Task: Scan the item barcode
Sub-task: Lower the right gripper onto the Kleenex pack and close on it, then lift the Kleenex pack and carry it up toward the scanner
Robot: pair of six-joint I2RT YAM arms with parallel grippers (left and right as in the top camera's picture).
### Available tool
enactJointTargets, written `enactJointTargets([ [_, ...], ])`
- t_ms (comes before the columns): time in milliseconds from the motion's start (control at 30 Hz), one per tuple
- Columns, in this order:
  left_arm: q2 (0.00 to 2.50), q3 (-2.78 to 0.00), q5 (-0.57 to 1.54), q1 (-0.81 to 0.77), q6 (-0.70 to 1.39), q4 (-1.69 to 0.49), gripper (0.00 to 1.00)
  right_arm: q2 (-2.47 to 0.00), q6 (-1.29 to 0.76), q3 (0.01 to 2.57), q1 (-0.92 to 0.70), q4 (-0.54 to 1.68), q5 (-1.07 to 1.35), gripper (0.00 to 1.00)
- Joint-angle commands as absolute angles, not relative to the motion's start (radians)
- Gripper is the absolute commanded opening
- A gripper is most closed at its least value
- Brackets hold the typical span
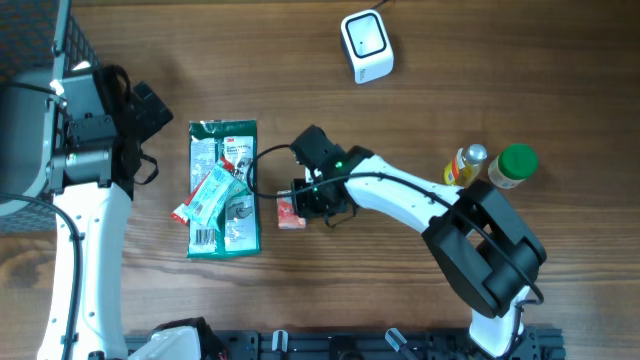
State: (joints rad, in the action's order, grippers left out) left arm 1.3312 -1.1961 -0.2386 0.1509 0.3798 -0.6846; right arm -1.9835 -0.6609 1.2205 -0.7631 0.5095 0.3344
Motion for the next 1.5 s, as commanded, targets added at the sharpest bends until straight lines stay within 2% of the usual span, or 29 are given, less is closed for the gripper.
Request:
enactJointTargets([
  [0,1.33,-1.2,-0.244,0.155,0.371,-0.682,1.0,-1.993,-0.682,1.176,-0.764,0.518,0.315,0.18],
  [167,1.33,-1.2,-0.244,0.155,0.371,-0.682,1.0,-1.993,-0.681,1.176,-0.764,0.517,0.315,0.22],
  [200,1.33,-1.2,-0.244,0.155,0.371,-0.682,1.0,-1.993,-0.681,1.176,-0.764,0.517,0.315,0.16],
  [233,1.33,-1.2,-0.244,0.155,0.371,-0.682,1.0,-1.993,-0.68,1.177,-0.761,0.522,0.316,0.04],
  [333,1.33,-1.2,-0.244,0.155,0.371,-0.682,1.0,-1.977,-0.653,1.177,-0.736,0.521,0.377,0.04],
  [467,1.33,-1.2,-0.244,0.155,0.371,-0.682,1.0,-1.902,-0.499,1.177,-0.668,0.484,0.586,0.04],
  [633,1.33,-1.2,-0.244,0.155,0.371,-0.682,1.0,-1.719,-0.357,1.177,-0.557,0.484,0.846,0.04],
  [900,1.33,-1.2,-0.244,0.155,0.371,-0.682,1.0,-1.456,-0.262,1.177,-0.414,0.487,1.121,0.04],
  [1333,1.33,-1.2,-0.244,0.155,0.371,-0.682,1.0,-1.367,-0.268,1.177,-0.193,0.483,1.607,0.04],
  [1467,1.33,-1.2,-0.244,0.155,0.371,-0.682,1.0,-1.365,-0.362,1.177,-0.135,0.49,1.623,0.04],
])
